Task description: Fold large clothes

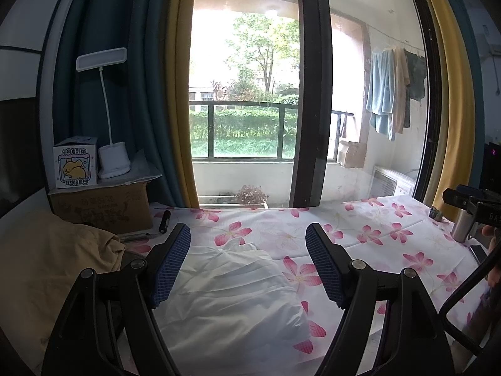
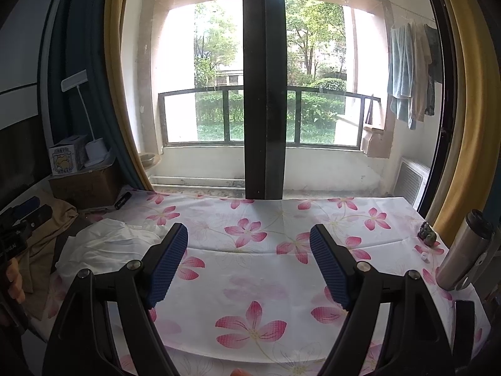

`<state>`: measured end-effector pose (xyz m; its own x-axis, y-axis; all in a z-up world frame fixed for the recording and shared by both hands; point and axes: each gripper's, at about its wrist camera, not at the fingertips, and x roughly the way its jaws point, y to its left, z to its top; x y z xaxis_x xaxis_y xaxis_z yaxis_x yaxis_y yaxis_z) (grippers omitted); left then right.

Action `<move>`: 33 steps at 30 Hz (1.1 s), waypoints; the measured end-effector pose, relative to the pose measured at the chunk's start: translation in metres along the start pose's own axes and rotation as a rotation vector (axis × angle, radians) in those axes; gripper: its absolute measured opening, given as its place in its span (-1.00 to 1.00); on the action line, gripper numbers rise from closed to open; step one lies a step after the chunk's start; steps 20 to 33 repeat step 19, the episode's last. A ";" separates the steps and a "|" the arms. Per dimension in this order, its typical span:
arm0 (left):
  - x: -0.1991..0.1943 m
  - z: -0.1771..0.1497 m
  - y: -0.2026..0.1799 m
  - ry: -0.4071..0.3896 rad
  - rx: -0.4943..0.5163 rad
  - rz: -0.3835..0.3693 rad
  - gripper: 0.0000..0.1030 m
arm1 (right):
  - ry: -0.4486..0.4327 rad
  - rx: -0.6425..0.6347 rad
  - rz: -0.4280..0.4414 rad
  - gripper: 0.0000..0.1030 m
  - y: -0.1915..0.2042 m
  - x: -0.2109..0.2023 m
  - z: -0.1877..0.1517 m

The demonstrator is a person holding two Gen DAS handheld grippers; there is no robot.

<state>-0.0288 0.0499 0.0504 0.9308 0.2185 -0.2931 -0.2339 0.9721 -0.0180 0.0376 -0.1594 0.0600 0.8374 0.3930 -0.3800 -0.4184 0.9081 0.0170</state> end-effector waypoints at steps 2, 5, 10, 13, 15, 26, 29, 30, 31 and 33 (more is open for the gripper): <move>0.000 0.000 0.000 -0.001 0.001 -0.001 0.54 | 0.000 0.000 -0.001 0.55 0.000 0.000 0.000; 0.000 0.000 0.000 0.000 0.002 -0.001 0.53 | 0.000 0.000 0.000 0.55 -0.001 0.000 0.000; 0.001 0.000 0.001 0.002 0.004 -0.004 0.54 | 0.000 0.000 0.000 0.55 -0.001 0.000 0.000; 0.001 0.000 0.000 0.004 0.005 -0.006 0.54 | 0.000 0.001 0.000 0.55 -0.001 -0.001 0.000; 0.002 0.000 -0.001 0.006 0.007 -0.008 0.54 | 0.002 0.001 -0.001 0.55 -0.001 -0.001 -0.001; 0.003 0.001 -0.001 0.009 0.006 -0.009 0.54 | 0.004 0.002 -0.001 0.55 -0.002 0.000 -0.001; 0.003 0.001 -0.001 0.009 0.006 -0.009 0.54 | 0.004 0.002 -0.001 0.55 -0.002 0.000 -0.001; 0.003 0.001 -0.001 0.009 0.006 -0.009 0.54 | 0.004 0.002 -0.001 0.55 -0.002 0.000 -0.001; 0.003 0.001 -0.001 0.009 0.006 -0.009 0.54 | 0.004 0.002 -0.001 0.55 -0.002 0.000 -0.001; 0.003 0.001 -0.001 0.009 0.006 -0.009 0.54 | 0.004 0.002 -0.001 0.55 -0.002 0.000 -0.001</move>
